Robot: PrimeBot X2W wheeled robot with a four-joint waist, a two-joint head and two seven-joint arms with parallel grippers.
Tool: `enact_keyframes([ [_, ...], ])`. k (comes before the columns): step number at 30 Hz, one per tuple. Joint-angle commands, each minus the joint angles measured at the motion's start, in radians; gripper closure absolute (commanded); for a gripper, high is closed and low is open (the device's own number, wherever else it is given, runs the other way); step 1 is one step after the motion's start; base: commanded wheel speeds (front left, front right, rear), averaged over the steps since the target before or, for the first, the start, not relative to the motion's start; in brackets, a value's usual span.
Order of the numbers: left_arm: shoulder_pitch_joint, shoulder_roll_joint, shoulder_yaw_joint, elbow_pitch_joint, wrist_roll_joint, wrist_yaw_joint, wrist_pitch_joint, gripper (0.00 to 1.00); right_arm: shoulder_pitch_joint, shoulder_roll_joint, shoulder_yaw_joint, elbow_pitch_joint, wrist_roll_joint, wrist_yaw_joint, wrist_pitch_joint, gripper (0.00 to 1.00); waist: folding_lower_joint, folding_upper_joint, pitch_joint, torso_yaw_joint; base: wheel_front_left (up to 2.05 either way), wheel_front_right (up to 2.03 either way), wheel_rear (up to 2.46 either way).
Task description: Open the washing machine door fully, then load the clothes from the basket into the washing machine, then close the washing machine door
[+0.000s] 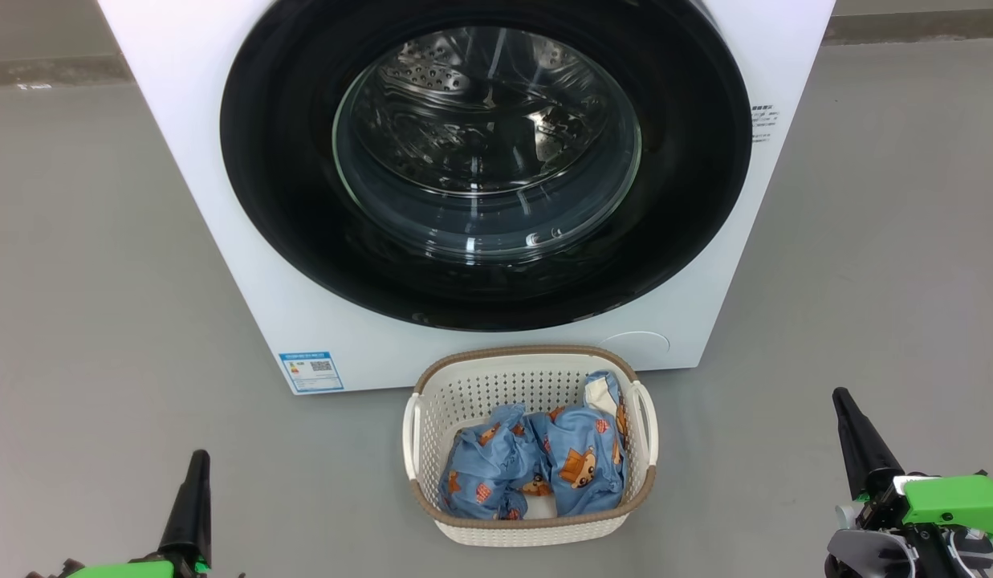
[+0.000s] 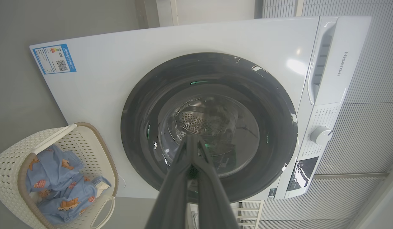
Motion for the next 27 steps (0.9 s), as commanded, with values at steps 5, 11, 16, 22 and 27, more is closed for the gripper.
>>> enact_keyframes([
  [5,-0.043,0.009,0.031,-0.022,0.009,-0.007,0.006,1.0,-0.043,-0.016,0.023,-0.025,-0.002,0.006,0.004,1.0,0.0,0.0,0.0,0.0,0.0,0.0,0.0],
  [11,-0.043,0.009,0.031,-0.022,0.009,-0.007,0.006,1.0,-0.043,-0.016,0.023,-0.025,-0.002,0.006,0.004,1.0,0.0,0.0,0.0,0.0,0.0,0.0,0.0],
  [16,-0.043,0.009,0.031,-0.022,0.009,-0.007,0.006,1.0,-0.043,-0.016,0.023,-0.025,-0.002,0.006,0.004,1.0,0.0,0.0,0.0,0.0,0.0,0.0,0.0],
  [22,-0.043,0.009,0.031,-0.022,0.009,-0.007,0.006,1.0,-0.043,-0.016,0.023,-0.025,-0.002,0.006,0.004,1.0,0.0,0.0,0.0,0.0,0.0,0.0,0.0],
  [27,-0.043,0.009,0.031,-0.022,0.009,-0.007,0.006,1.0,-0.043,-0.016,0.023,-0.025,-0.002,0.006,0.004,1.0,0.0,0.0,0.0,0.0,0.0,0.0,0.0],
])
